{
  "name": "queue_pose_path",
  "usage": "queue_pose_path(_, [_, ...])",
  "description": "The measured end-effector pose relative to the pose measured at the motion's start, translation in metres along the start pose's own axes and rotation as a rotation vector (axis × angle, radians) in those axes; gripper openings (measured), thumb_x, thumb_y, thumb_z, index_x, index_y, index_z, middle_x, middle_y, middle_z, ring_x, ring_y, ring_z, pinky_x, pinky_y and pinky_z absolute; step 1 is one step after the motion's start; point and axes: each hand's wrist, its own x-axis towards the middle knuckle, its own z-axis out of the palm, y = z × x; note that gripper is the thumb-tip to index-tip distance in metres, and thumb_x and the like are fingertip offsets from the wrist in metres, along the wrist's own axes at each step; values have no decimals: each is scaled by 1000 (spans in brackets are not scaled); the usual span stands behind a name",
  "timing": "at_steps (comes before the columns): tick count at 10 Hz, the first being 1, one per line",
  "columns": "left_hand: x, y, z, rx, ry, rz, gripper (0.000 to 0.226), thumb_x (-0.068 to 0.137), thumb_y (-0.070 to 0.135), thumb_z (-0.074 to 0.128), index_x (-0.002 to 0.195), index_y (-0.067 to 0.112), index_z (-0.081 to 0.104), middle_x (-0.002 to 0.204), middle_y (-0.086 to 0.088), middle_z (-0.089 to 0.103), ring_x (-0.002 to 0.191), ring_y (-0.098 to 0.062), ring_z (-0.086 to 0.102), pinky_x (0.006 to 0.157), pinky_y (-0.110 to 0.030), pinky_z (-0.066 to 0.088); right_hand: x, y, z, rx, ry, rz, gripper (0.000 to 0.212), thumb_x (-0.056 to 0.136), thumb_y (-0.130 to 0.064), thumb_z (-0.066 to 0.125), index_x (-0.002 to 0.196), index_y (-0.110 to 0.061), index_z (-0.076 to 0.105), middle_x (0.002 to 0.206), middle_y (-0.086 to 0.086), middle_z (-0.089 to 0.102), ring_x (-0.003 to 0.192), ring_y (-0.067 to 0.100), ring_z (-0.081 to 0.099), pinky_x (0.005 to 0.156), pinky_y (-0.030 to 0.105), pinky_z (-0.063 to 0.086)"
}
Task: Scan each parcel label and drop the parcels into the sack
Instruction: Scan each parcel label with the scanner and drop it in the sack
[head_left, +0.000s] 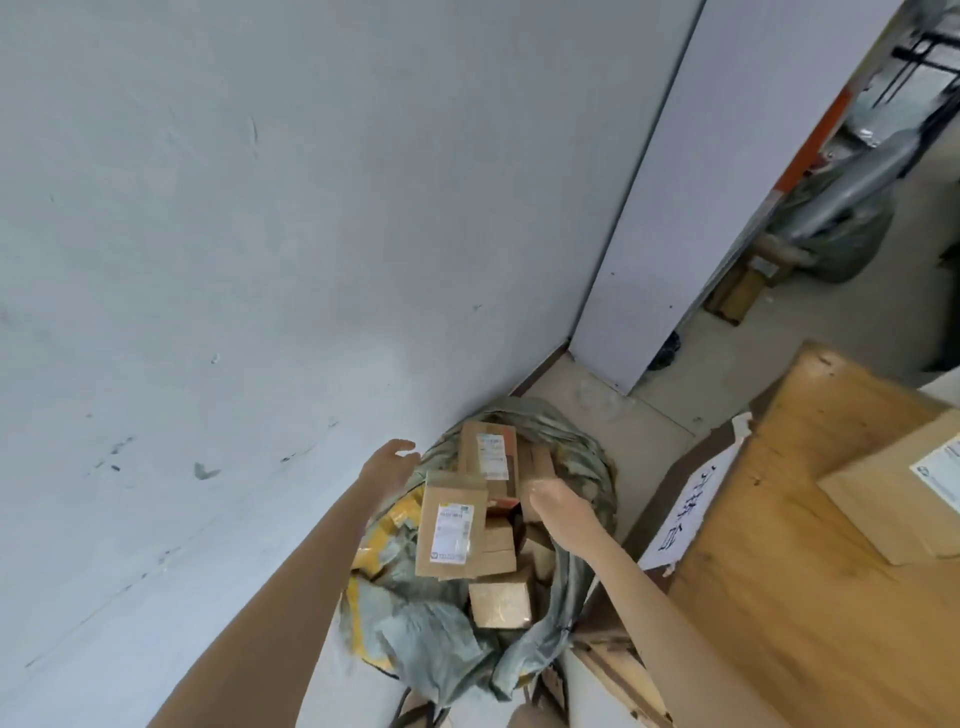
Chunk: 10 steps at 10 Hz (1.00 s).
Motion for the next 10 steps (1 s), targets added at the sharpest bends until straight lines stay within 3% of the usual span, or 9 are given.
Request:
queue_pose_path(1, [9, -2, -22, 97, -32, 53, 32, 98, 17, 51, 128, 9, 58, 121, -15, 59, 106, -38, 58, 88, -40, 48, -16, -1, 22, 19, 48, 53, 36, 102, -31, 37, 119, -5, 56, 121, 15, 61, 104, 22, 56, 88, 33, 41])
queue_pose_path(2, [13, -4, -35, 141, -93, 66, 29, 98, 16, 51, 124, 7, 60, 126, -19, 58, 107, -36, 58, 89, -41, 48, -33, -1, 40, 73, 81, 114, 40, 101, -34, 39, 130, -11, 52, 127, 8, 59, 111, 19, 53, 90, 29, 38])
queue_pose_path(3, [14, -2, -33, 200, -158, 99, 30, 98, 16, 50, 125, 5, 59, 106, -13, 56, 71, -18, 50, 53, -20, 37, -49, 3, 50, 146, 107, 182, 44, 101, -37, 39, 136, -11, 48, 130, 9, 55, 117, 22, 51, 89, 28, 36])
queue_pose_path(4, [13, 1, -15, 265, -189, 149, 31, 99, 14, 48, 125, 2, 58, 110, -17, 58, 82, -22, 51, 58, -21, 38, -66, 9, 53, 219, 147, 230, 41, 100, -36, 40, 132, -12, 49, 128, 9, 56, 106, 18, 49, 85, 29, 34])
queue_pose_path(5, [4, 4, 8, 317, -249, 199, 31, 99, 11, 48, 126, 1, 57, 126, -21, 58, 99, -30, 55, 72, -31, 47, -81, 20, 53, 281, 182, 254, 42, 99, -36, 41, 133, -11, 48, 132, 10, 54, 118, 22, 49, 89, 29, 34])
queue_pose_path(6, [-2, -1, 25, 341, -300, 191, 34, 97, 8, 49, 129, 0, 56, 133, -22, 56, 121, -37, 54, 91, -37, 46, -97, 34, 57, 301, 194, 287, 44, 100, -38, 38, 135, -13, 47, 134, 10, 53, 120, 25, 51, 90, 29, 37])
queue_pose_path(7, [-7, -16, 40, 401, -328, 164, 35, 96, 7, 49, 129, -2, 55, 133, -23, 56, 123, -37, 54, 96, -38, 47, -112, 53, 64, 299, 193, 294, 42, 100, -40, 38, 131, -14, 49, 131, 9, 55, 111, 25, 57, 92, 34, 46])
queue_pose_path(9, [-49, -23, 78, 451, -349, 235, 33, 98, 14, 46, 126, 3, 57, 128, -22, 57, 115, -35, 57, 102, -44, 44, -145, 84, 62, 362, 218, 256, 32, 98, -37, 44, 121, -19, 55, 124, 3, 60, 89, 10, 55, 77, 23, 41])
queue_pose_path(10, [-75, -21, 107, 430, -341, 306, 8, 96, 16, 52, 98, 14, 60, 108, -10, 60, 89, -18, 58, 84, -32, 48, -170, 98, 48, 362, 254, 212, 32, 99, -37, 43, 121, -18, 56, 121, 3, 61, 103, 13, 54, 76, 22, 37])
